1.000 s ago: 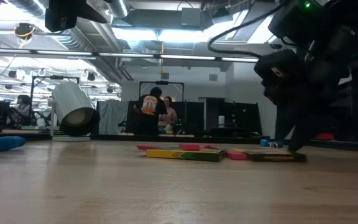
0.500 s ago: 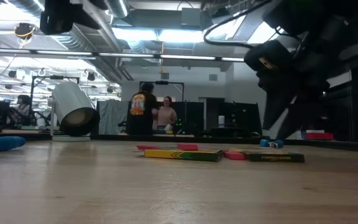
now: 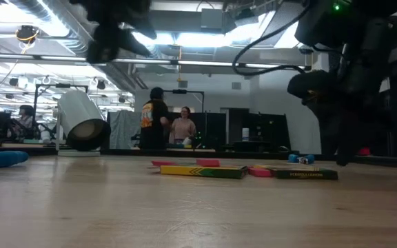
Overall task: Pick & Place School Supplies
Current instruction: Put the yellow crayon box into the red basket
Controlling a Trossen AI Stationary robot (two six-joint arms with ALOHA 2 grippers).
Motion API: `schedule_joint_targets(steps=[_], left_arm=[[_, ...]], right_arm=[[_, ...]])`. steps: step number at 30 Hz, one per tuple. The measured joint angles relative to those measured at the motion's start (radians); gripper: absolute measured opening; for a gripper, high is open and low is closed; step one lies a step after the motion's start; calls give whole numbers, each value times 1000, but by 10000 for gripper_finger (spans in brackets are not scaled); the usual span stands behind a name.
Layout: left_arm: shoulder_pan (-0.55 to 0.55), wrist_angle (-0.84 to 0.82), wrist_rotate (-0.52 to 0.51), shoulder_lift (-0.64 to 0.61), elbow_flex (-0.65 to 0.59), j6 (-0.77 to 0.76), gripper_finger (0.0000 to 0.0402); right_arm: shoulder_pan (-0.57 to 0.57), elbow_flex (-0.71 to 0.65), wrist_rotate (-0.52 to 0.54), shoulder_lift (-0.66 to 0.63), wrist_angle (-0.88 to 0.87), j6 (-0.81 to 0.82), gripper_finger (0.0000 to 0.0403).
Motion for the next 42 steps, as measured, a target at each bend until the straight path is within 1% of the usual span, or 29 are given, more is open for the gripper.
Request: schedule_joint_targets(steps=[4,6,8,10,13,20,23,30,38,42], left_arm=[[70,58,120,99,0,23,80],[106,116,207,156,0,36,55],[132,185,274,213,0,44,24],[144,262,297,257,0,43,7],[147,320,298,298,1,38,3],[135,320,297,361,1,36,2],[124,321,287,381,1,36,2],[110,279,260,430,2,10,2],[111,244,226,449,2,0,2],[111,235,225,449,2,6,2]], right_arm=[[0,-4,0,0,-4,12,143],[0,-4,0,0,-4,13,143],[0,-4,0,0,-4,13,143],[1,-4,0,0,-4,13,143],[8,-4,0,0,-3,20,143],[25,-4,-1,0,19,43,143],[27,-4,-1,-1,56,44,143],[27,-4,-8,-1,63,48,143],[27,-4,-8,-1,65,75,143],[27,-4,-8,-1,79,77,138]])
